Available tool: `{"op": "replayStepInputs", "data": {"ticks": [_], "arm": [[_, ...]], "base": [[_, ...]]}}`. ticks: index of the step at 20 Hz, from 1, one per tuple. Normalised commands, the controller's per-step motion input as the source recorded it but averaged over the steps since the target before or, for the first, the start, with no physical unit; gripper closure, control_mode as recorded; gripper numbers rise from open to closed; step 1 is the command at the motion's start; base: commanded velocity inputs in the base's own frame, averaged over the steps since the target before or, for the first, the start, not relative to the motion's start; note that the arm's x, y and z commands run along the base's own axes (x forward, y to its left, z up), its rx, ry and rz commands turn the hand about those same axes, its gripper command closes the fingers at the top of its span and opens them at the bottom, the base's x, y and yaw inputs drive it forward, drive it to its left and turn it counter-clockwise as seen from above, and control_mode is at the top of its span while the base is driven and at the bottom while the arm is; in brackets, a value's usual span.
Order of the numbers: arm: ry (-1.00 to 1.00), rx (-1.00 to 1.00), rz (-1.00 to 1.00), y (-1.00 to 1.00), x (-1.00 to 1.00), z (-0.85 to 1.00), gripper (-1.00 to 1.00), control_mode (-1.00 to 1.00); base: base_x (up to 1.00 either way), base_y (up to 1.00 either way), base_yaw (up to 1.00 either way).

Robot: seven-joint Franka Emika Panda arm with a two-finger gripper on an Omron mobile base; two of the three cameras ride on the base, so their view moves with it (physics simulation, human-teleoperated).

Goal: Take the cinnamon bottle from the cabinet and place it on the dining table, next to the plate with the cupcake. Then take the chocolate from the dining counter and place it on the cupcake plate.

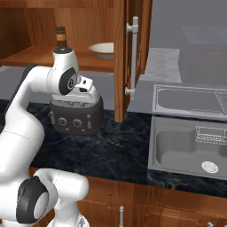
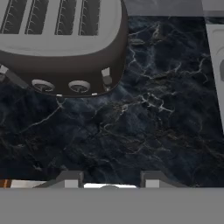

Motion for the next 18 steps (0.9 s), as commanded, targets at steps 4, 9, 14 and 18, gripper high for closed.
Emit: {"op": "replayStepInputs", "data": {"ticks": [4, 9, 14, 18], "arm": [[0.01, -0.06, -0.03, 0.06, 0.11, -0.04, -1.00, -1.00], [0.04, 0.00, 0.02, -0.02, 0.03, 0.04, -1.00, -1.00], [-0.40, -0.05, 0.06, 0.27, 0.17, 0.81, -1.00, -1.00], [-0.46, -0.02, 0.03, 0.39, 0.15, 0.92, -1.00, -1.00]], "base": [[0.00, 0.00, 0.00], [0.00, 0.00, 0.00], [0.00, 0.00, 0.00], [0.00, 0.00, 0.00]]}}
